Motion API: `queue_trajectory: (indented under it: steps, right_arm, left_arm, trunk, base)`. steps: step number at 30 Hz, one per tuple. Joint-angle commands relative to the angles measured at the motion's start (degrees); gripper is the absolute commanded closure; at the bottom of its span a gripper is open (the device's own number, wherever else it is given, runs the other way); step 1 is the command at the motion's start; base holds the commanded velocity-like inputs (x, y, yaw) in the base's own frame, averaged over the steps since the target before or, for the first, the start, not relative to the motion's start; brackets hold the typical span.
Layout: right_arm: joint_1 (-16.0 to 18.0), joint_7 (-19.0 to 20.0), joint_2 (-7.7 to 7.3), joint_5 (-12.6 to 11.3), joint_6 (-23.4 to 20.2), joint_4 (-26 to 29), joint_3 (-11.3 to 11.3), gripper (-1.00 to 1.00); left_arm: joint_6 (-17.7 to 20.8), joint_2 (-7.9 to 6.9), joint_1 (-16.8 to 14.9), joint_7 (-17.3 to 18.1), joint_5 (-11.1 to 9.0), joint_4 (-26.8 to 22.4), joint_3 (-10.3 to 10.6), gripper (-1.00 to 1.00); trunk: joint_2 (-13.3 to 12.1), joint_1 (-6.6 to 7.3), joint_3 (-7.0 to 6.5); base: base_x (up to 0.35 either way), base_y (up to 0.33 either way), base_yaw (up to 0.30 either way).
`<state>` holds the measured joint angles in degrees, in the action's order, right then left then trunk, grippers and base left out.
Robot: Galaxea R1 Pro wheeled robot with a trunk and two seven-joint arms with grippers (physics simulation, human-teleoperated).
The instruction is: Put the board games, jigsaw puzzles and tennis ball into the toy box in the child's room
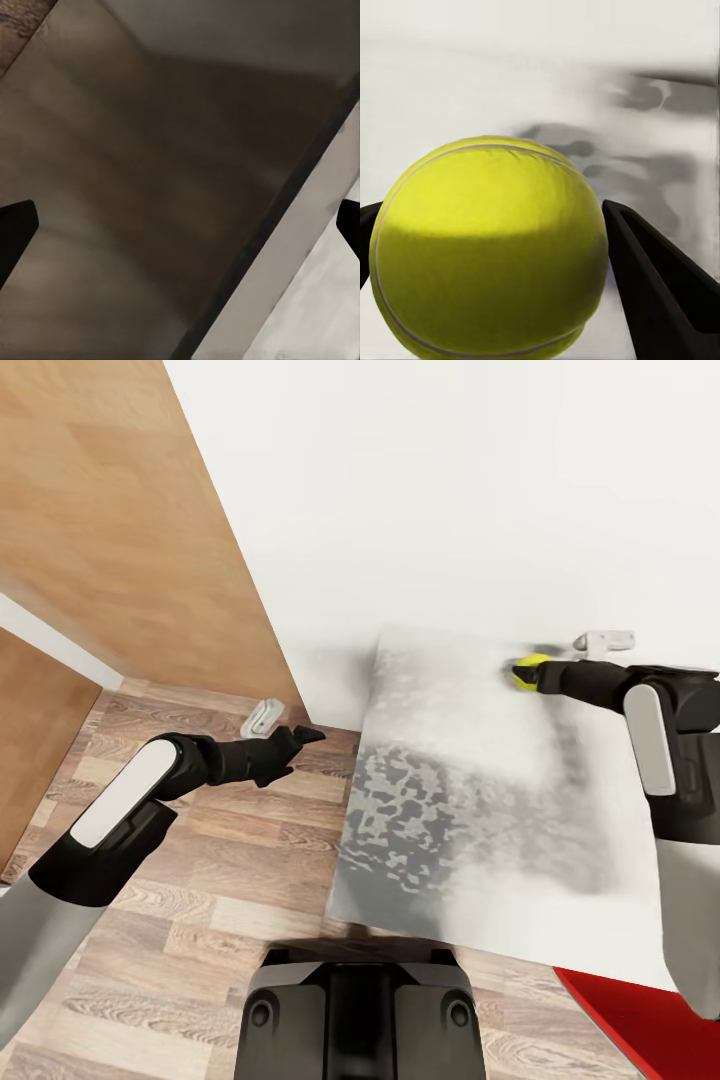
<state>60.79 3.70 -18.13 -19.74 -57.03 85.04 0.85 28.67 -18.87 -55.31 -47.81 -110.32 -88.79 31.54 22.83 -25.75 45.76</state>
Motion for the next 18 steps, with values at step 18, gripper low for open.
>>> queue_trajectory:
  steps: [18]
  right_arm:
    - [0.0, 6.2, -3.74, 0.3, -0.4, 0.0, 0.0, 1.00]
  left_arm:
    - [0.0, 0.05, -0.1, -0.4, -0.3, -0.1, 0.3, -1.00]
  trunk:
    - [0.1, -0.04, -0.86]
  base:
    - [-0.001, 0.000, 0.000]
